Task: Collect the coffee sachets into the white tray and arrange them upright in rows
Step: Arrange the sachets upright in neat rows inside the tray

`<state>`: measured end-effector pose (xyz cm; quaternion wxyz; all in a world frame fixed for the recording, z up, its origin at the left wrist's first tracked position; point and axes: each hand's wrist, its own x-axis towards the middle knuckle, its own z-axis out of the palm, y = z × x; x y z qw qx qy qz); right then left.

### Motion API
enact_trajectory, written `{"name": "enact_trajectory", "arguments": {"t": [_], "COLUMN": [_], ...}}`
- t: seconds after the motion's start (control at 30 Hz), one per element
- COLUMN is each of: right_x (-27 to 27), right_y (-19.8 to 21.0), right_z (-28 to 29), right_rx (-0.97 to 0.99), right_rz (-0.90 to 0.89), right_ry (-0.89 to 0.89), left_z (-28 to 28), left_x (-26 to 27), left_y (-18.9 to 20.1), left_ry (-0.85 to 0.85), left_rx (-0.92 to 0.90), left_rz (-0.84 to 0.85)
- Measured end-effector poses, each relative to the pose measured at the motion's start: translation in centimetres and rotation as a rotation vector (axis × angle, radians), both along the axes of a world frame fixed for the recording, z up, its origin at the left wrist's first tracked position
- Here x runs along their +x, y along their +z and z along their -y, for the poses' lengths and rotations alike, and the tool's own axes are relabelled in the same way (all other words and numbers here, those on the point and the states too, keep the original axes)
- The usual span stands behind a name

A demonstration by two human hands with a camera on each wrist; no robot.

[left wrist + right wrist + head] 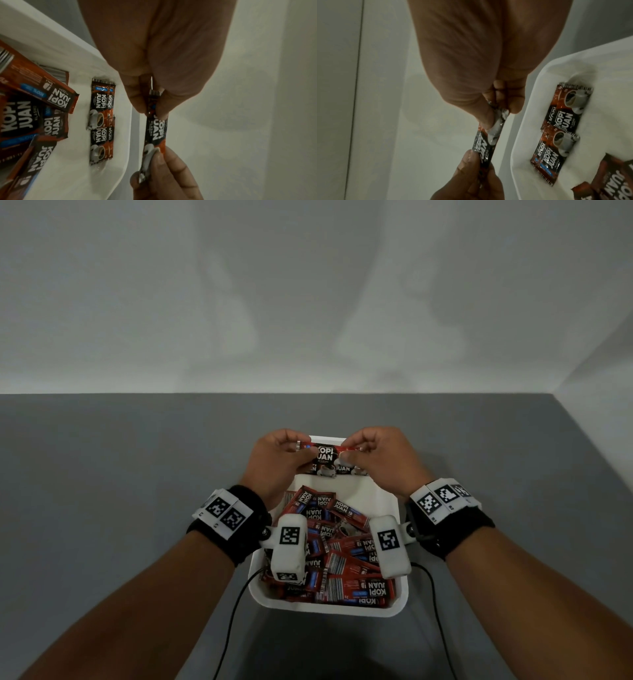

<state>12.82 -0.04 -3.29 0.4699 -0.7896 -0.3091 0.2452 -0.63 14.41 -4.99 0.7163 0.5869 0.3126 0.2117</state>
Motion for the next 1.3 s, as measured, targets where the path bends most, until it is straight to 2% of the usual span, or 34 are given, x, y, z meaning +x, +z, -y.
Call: {"name": "enact_trajectory", "arguments": {"t": [0.17, 0.3, 0.43, 0.53, 0.6, 0.8, 0.97, 1.1, 1.2, 1.3], "right_x": [0.1, 0.9, 1.8, 1.8, 1.8, 1.9, 1.6, 0.5, 0.1, -0.3], "right_y": [0.0, -1.3, -4.2, -5.6, -5.8, -6.0, -5.7, -5.8, -6.6, -6.9], "right_z": [-1.0, -1.8, -2.8, -3.7, -4.1, -4.9, -4.3, -2.4, -1.3, -0.9], "right_rx": [-0.161, -0.291, -0.520, -0.657, -0.697, -0.766, -0.692, -0.665, -0.723, -0.793], "right_rz": [0.227, 0.339, 0.465, 0.662, 0.726, 0.763, 0.716, 0.594, 0.653, 0.689], "right_ry": [0.130, 0.139, 0.159, 0.224, 0.244, 0.281, 0.256, 0.422, 0.501, 0.507], "left_z": [0.2, -0.7, -2.0, -2.4, -2.5, -2.6, -2.6, -2.4, -2.2, -2.0], "left_x": [0.2, 0.1, -0.7, -1.3, -1.8, -2.4, -2.4, -2.5, -2.3, -2.2], "left_y": [-0.1, -1.5, -2.7, -3.0, -3.2, -3.5, -3.4, -3.3, -3.2, -2.9], "left_ry": [-0.045, 0.052, 0.106, 0.072, 0.023, -0.034, -0.073, -0.154, -0.195, -0.220], "left_rx": [0.080, 0.131, 0.332, 0.484, 0.524, 0.553, 0.573, 0.617, 0.658, 0.672], "left_rz": [-0.058, -0.181, -0.369, -0.477, -0.520, -0.570, -0.594, -0.614, -0.639, -0.670]}}
